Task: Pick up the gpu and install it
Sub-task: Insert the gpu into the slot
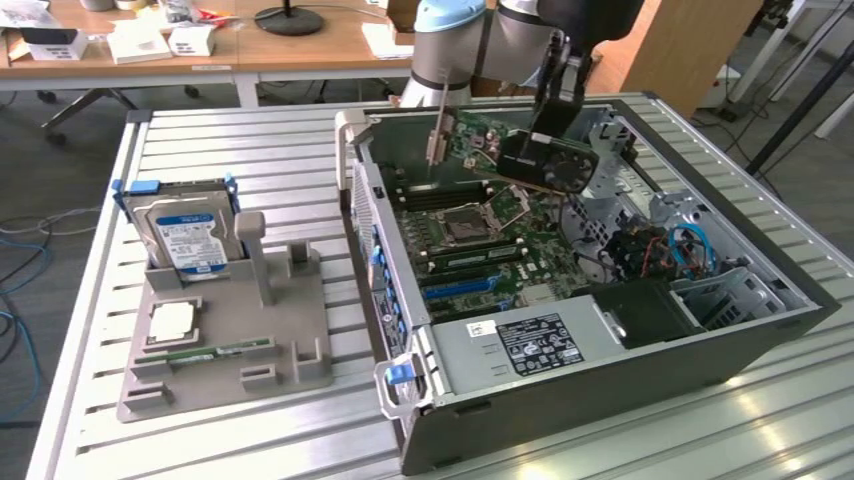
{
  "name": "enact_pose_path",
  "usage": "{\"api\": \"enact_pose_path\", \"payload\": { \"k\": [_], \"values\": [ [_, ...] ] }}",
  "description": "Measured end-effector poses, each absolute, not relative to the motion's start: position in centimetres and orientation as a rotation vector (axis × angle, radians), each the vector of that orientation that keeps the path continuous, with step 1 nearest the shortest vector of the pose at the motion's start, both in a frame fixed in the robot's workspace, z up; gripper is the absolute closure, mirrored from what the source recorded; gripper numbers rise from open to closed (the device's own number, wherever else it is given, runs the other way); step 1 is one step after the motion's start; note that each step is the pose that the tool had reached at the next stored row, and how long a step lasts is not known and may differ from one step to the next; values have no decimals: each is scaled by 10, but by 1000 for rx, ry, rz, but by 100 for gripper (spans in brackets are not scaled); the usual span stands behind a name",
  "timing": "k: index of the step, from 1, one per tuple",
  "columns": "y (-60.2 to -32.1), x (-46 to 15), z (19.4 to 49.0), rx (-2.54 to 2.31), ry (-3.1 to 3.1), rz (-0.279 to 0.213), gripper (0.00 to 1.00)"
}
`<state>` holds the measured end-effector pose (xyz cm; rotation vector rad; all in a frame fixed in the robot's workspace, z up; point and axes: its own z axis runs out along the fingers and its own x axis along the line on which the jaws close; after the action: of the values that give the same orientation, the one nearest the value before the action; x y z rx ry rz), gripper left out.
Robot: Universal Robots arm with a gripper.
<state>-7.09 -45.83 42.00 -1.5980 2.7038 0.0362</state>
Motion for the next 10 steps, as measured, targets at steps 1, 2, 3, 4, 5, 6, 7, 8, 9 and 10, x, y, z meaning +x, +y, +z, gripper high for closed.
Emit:
{"api": "enact_pose_path", "payload": {
  "k": [1, 2, 3, 4, 5, 6, 7, 8, 9, 10],
  "values": [
    [-458, -71, 420, -1622, 2689, 36, 74],
    [-458, -71, 420, -1647, 2675, 36, 74],
    [-458, -71, 419, -1671, 2660, 36, 74],
    [-458, -71, 419, -1695, 2645, 36, 74],
    [-458, -71, 419, -1721, 2629, 36, 74],
    [-458, -71, 419, -1745, 2613, 36, 74],
    [-458, -71, 418, -1768, 2598, 35, 74],
    [-458, -71, 418, -1792, 2582, 35, 74],
    [-458, -71, 418, -1815, 2566, 35, 74],
    [-458, -71, 418, -1838, 2550, 35, 74]
  ]
}}
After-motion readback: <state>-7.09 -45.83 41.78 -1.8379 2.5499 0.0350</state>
